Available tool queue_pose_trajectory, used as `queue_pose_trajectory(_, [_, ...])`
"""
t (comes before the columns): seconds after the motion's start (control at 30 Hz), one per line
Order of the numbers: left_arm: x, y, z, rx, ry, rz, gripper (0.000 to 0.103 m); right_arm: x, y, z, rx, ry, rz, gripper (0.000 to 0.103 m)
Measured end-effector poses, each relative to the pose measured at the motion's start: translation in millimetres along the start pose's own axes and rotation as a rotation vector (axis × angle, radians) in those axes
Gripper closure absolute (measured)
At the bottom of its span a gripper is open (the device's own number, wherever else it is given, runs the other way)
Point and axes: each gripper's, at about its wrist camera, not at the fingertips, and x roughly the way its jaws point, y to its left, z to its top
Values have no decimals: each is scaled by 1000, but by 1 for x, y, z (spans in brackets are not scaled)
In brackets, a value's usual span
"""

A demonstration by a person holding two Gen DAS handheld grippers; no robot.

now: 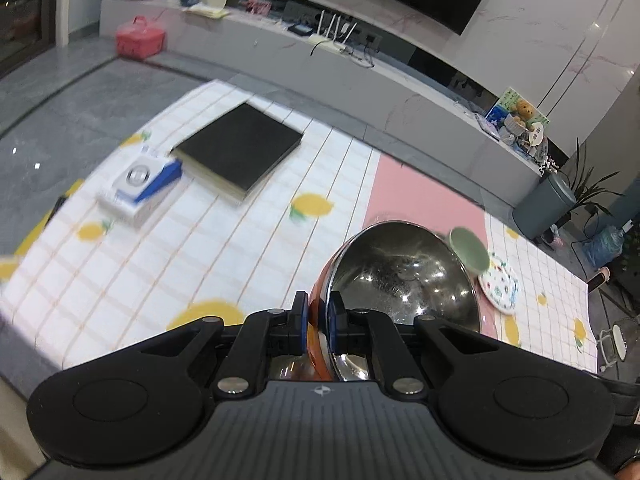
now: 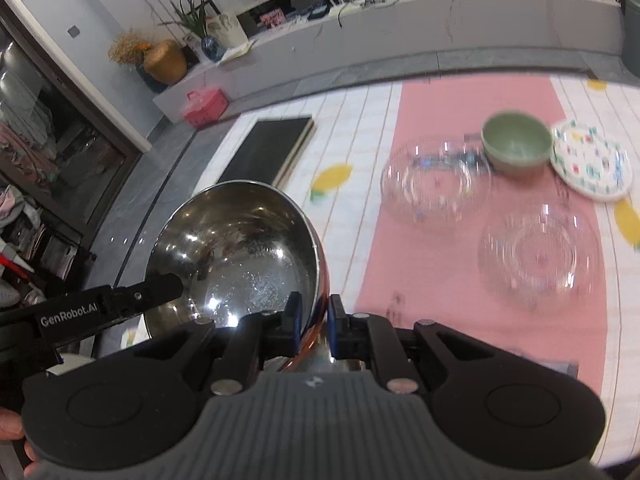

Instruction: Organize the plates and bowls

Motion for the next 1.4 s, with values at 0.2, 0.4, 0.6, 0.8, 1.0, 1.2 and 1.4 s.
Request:
queue_pose_trajectory(0.2, [8, 20, -29, -46, 73, 19, 92, 15, -7, -29, 21, 79, 1, 92])
queue_pose_trajectory(0.4, [20, 31, -49, -78, 129, 34, 94, 27, -8, -36, 17, 101, -32, 92])
queue_pose_trajectory(0.6, [27, 32, -54, -90, 151, 49, 94, 34, -13, -35, 27, 123, -44, 92])
queue_pose_trajectory(0.8, [35, 33, -56, -90, 170, 65, 95, 41, -11, -36, 16, 132, -62, 92])
queue_pose_trajectory(1.0, [39, 31, -55, -79, 174, 82, 96, 48, -11, -34, 9, 140, -75, 92])
queue_pose_trajectory(1.2, [43, 31, -54, -72, 182, 95, 96, 54, -11, -34, 2, 148, -87, 92])
queue_pose_trajectory(1.4, [46, 31, -55, -66, 187, 105, 95, 56, -11, -35, -3, 149, -93, 90])
